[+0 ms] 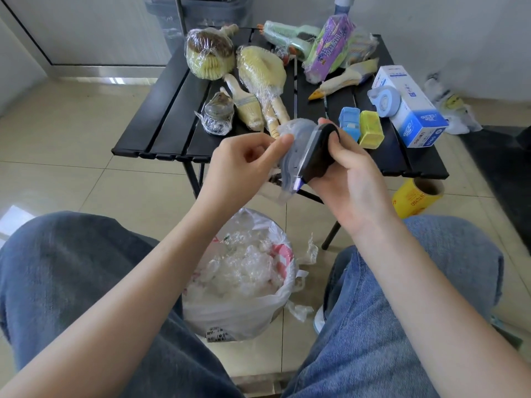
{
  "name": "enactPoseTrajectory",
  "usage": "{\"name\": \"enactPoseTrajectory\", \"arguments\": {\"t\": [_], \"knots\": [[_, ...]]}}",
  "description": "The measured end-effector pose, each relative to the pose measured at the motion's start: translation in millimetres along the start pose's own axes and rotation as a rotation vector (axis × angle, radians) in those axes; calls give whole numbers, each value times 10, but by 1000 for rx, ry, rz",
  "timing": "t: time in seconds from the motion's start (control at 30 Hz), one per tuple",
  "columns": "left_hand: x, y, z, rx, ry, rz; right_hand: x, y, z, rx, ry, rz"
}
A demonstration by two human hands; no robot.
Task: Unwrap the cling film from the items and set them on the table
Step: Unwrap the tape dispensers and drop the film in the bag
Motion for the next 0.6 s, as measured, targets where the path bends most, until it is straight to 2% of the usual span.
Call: {"name": "enactPoseTrajectory", "arguments": {"t": [0.17,0.23,0.37,0.47,0.6], "knots": [[-20,-14,135,-144,-13,-30,-38,188,40,91,69,62],[-48,-4,191,-167,15,-23,-53,241,92,23,51,92],[-91,20,218,-52,108,92,-79,196,129,-202,-66,116],[-97,47,155,-74,120,105,-73,141,146,-378,-179,143],[-80,87,66,-183,127,87,-34,69,116,-380,-234,196]]}}
Point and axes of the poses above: each hand's wrist, its own x-axis towards the middle knuckle, its own z-axis out of the palm, y = z × x, the point moved 2 cm from there along x, towards the middle knuckle, and after that the axes turned 9 degrees about -z, right-handed, at the moved point
